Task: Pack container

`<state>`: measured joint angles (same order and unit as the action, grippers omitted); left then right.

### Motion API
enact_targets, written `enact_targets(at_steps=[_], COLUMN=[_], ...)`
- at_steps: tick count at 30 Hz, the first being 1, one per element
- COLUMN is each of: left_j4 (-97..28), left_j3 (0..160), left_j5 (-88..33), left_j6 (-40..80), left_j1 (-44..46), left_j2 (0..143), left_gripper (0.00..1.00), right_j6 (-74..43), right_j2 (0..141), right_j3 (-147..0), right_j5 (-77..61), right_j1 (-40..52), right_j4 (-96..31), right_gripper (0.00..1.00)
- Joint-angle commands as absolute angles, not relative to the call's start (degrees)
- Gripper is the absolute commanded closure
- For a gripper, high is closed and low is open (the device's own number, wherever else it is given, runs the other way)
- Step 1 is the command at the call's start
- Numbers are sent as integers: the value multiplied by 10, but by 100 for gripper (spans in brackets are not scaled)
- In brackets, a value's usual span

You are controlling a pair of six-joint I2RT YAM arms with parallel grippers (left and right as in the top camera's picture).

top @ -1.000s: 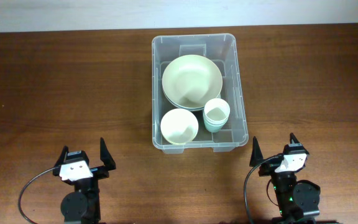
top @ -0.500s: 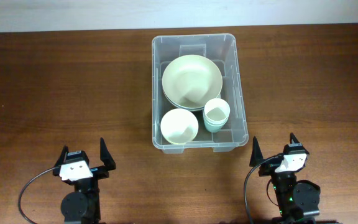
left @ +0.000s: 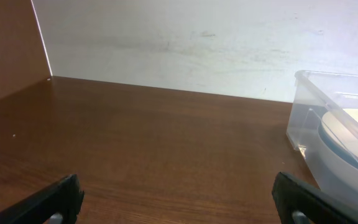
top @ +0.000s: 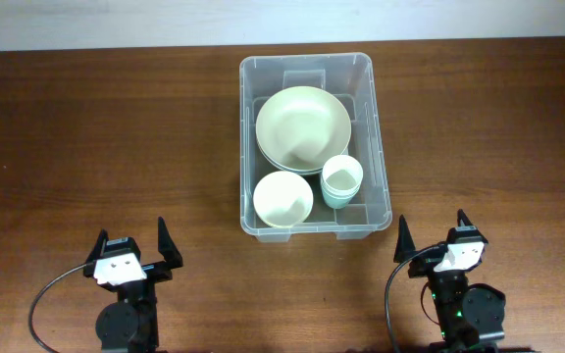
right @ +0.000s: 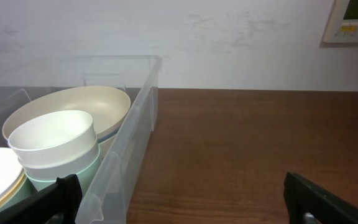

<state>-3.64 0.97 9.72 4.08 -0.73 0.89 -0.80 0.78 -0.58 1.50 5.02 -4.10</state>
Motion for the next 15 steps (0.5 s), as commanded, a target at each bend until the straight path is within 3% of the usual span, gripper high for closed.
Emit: enact_targets(at_steps=[1, 15], left_j4=[-37, -37], left_j3=[5, 5], left_j5=[103, 103], left_j6=[33, 33], left_j1=[-8, -8], left_j2=[3, 3], left_gripper=[1, 1], right_j6=[-4, -4], right_j2=[2, 2], right_j3=[-3, -3], right_j5=[22, 22], right_j1=[48, 48], right_j4=[-45, -45], right_gripper=[1, 1])
